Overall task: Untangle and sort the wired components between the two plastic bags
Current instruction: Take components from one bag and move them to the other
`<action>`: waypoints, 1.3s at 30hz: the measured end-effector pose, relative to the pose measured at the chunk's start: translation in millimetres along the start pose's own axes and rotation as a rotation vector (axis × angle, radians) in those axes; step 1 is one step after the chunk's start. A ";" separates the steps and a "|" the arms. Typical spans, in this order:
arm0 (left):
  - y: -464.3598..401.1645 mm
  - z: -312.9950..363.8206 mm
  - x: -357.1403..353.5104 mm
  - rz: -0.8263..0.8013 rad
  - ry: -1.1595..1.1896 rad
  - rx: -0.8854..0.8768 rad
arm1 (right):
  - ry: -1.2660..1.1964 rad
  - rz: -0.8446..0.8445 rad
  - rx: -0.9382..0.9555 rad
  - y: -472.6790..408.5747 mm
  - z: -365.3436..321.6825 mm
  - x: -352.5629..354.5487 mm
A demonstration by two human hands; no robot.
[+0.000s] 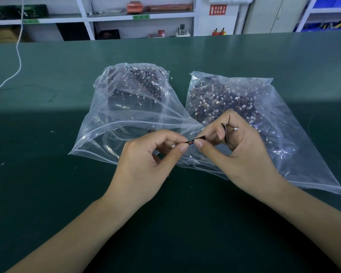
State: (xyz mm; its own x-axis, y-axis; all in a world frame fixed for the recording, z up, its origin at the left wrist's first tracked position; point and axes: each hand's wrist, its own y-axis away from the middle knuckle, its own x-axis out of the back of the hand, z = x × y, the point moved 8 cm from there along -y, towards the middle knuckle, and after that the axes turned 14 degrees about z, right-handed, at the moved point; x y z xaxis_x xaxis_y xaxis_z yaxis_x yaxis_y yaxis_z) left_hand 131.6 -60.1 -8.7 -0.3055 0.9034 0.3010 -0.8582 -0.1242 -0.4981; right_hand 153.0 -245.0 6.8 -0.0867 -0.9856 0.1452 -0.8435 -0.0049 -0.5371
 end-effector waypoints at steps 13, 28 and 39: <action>0.3 -1.2 -1.3 -0.033 0.142 0.070 | -0.027 0.014 0.030 0.7 -5.1 0.4; -1.6 10.7 3.0 0.021 -0.082 -0.127 | -0.041 -0.018 -0.020 0.8 -2.1 -2.7; -2.9 16.3 4.1 0.031 -0.124 -0.195 | -0.009 -0.054 -0.019 1.5 -2.3 -4.2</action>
State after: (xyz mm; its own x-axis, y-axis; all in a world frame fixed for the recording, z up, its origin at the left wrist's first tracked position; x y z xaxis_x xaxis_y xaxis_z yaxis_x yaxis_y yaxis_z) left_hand 126.1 -62.8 7.2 -0.3897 0.8414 0.3746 -0.7548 -0.0588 -0.6533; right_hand 150.9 -240.4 7.3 -0.0359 -0.9855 0.1658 -0.8568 -0.0550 -0.5127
